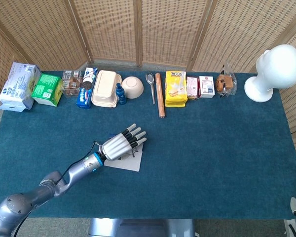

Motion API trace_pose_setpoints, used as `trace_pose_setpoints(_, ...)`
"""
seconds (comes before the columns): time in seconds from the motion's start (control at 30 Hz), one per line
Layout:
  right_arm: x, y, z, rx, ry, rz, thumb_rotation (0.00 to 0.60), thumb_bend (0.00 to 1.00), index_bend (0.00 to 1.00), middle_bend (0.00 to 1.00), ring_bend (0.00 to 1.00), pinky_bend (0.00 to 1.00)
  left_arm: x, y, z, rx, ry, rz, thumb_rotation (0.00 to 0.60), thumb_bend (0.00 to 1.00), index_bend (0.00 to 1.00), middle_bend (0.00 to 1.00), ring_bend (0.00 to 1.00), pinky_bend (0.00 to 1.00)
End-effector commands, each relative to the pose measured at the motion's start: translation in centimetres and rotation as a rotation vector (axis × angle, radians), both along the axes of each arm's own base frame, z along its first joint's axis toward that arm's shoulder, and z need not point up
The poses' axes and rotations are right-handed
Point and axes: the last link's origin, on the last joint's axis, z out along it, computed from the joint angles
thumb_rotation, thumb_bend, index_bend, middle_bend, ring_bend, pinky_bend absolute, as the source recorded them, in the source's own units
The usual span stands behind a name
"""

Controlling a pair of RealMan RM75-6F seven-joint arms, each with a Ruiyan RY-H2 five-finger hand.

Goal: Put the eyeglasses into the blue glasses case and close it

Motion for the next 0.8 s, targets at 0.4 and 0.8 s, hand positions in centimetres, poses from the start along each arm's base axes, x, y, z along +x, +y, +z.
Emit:
trace_pose_setpoints(0.4,-0.1,0.3,0.0,-0.005,-0.003,-0.005,0.600,0.33,0.00,0.18,0.00,0.08,1.1,1.2,-0.5,0.036,-0.012,0.012,0.445,0.23,0.00,0.00,0.00,0.00)
trace_pose_setpoints(0.8,-0.1,0.4,0.1,-0.008,-0.001,-0.009,0.600,0.33,0.00,0.18,0.00,0.08,1.5,2.2,0.5,0.060,-0.060,0.035,0.454,0.23,0.00,0.00,0.00,0.00)
